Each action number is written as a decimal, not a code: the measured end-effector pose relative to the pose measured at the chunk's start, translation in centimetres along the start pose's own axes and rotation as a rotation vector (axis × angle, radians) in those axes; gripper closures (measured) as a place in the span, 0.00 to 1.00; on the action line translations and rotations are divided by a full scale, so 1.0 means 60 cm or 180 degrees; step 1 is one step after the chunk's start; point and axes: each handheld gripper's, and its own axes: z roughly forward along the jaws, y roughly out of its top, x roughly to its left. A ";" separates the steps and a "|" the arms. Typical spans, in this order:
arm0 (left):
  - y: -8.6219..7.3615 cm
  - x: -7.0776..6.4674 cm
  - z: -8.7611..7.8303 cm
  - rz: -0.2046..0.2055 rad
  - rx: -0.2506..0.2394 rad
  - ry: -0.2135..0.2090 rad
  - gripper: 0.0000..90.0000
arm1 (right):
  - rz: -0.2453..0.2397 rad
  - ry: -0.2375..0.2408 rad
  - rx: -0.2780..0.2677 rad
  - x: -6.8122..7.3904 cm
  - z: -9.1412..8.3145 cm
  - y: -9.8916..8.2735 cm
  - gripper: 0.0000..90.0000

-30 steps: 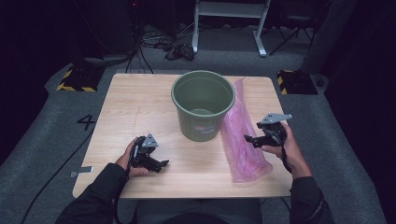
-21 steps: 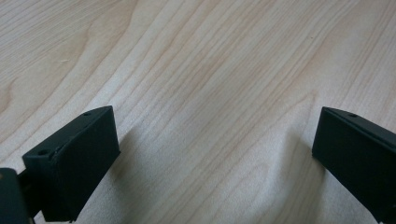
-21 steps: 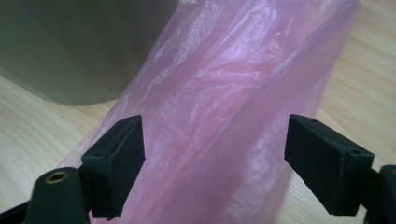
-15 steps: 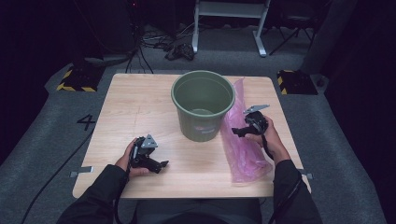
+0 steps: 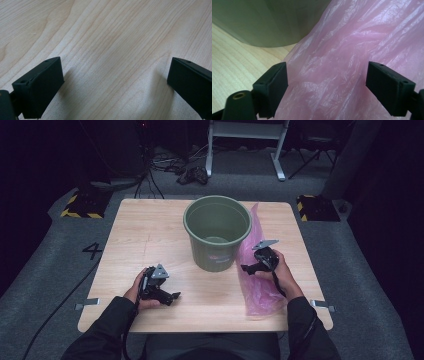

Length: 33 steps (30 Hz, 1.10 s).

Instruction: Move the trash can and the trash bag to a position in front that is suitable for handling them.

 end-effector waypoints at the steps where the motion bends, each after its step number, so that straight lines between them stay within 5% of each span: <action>1: 0.000 0.000 0.000 -0.0001 0.0001 0.0000 0.00 | 0.0003 -0.0022 -0.0012 0.001 0.001 0.000 0.19; 9: 0.000 0.000 0.001 0.0001 -0.0007 -0.0001 0.00 | 0.0091 -0.0137 0.0011 -0.002 0.012 -0.005 0.18; 16: 0.000 0.000 0.001 -0.0003 -0.0004 -0.0001 0.00 | 0.0252 -0.0089 -0.0084 -0.012 0.014 -0.013 0.19; 19: 0.000 0.000 0.001 -0.0003 -0.0004 -0.0001 0.00 | 0.0299 -0.0132 -0.0087 -0.016 0.009 -0.015 0.32; 25: 0.000 0.000 0.001 0.0000 -0.0004 -0.0003 0.00 | 0.0326 -0.0131 -0.0038 -0.016 -0.005 -0.015 0.74; 33: 0.001 0.000 0.001 0.0000 -0.0003 -0.0002 0.00 | 0.0338 -0.0153 -0.0032 -0.021 -0.013 -0.023 0.98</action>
